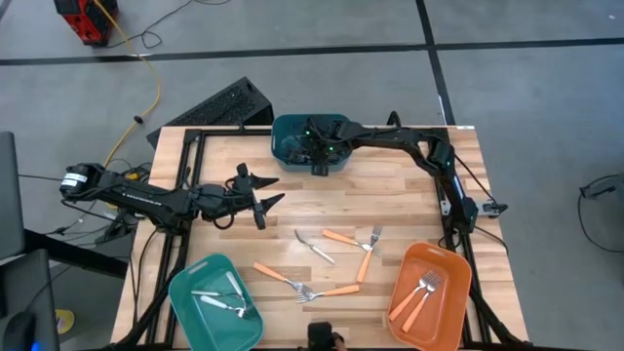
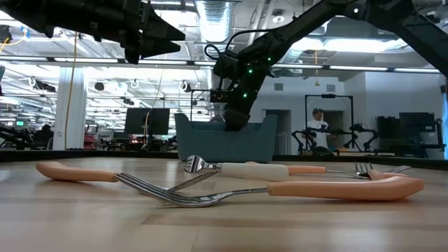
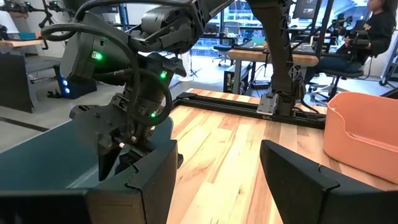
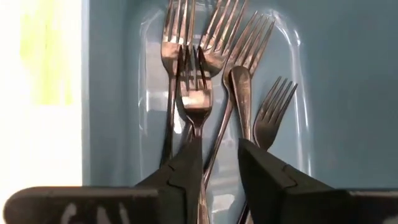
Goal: Sort silverware by color (type)
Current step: Put the orange fork into the orange bin
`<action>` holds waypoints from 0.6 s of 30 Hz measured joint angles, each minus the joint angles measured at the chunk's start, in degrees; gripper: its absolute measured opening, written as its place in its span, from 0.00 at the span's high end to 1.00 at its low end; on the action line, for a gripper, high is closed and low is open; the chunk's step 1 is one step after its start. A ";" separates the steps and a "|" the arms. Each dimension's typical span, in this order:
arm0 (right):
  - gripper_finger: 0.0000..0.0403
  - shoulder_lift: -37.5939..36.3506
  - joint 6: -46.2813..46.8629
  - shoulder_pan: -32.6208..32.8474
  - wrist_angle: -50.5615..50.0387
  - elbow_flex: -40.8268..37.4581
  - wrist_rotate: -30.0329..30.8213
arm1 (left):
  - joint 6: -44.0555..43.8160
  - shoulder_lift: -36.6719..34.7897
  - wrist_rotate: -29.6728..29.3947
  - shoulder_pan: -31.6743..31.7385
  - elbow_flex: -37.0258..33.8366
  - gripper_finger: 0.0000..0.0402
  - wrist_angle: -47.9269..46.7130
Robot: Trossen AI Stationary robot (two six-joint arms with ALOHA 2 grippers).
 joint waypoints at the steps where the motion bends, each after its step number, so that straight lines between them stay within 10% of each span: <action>1: 0.66 -0.38 -0.04 0.12 -1.25 0.54 0.00 | 0.15 0.00 0.01 0.01 0.00 0.47 0.00; 18: 0.61 -22.52 2.68 2.73 -30.78 13.10 0.14 | 0.27 0.01 8.94 -6.29 0.02 0.47 -8.36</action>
